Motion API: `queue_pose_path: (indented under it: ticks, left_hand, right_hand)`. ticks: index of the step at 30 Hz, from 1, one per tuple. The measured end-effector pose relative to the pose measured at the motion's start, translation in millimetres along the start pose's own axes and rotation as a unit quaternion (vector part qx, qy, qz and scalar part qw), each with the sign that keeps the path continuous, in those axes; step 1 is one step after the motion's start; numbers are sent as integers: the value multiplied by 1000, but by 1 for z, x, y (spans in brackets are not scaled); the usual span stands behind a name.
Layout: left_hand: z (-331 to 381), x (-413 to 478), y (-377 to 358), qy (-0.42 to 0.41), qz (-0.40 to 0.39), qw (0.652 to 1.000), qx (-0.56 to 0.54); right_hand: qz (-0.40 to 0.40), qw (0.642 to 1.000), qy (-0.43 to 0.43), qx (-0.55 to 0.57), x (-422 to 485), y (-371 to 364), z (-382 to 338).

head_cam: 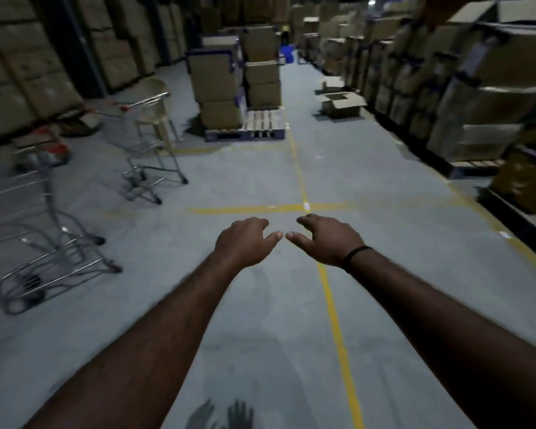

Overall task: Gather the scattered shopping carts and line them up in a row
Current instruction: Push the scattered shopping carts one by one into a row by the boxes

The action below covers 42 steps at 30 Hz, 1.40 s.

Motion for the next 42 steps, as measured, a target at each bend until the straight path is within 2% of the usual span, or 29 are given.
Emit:
queue_pose_path:
  ticks: [7,15,26,35,42]
  left_hand:
    - [-60,58,17,81,31,996,19]
    - [-80,147,32,148,62,987,11]
    - [-144,280,25,186,39,982,10]
    - [-253,453,41,180,44,982,-28]
    - [-331,572,74,180,56,981,-33]
  right_hand:
    - [-2,994,108,16,109,-16,-38]
    - [-19,982,189,-3,225,-11,-28]
    - [-48,975,215,11,389,-43,-29]
    - [-79,976,202,-17,579,-76,-50]
    - [-66,972,225,-11,722,-80,-91]
Point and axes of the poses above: each hand's wrist, its own x-axis towards the middle knuckle, its own y-axis out of the back of the hand, z = x × y, the point moved 9 cm from there along x, towards the middle knuckle
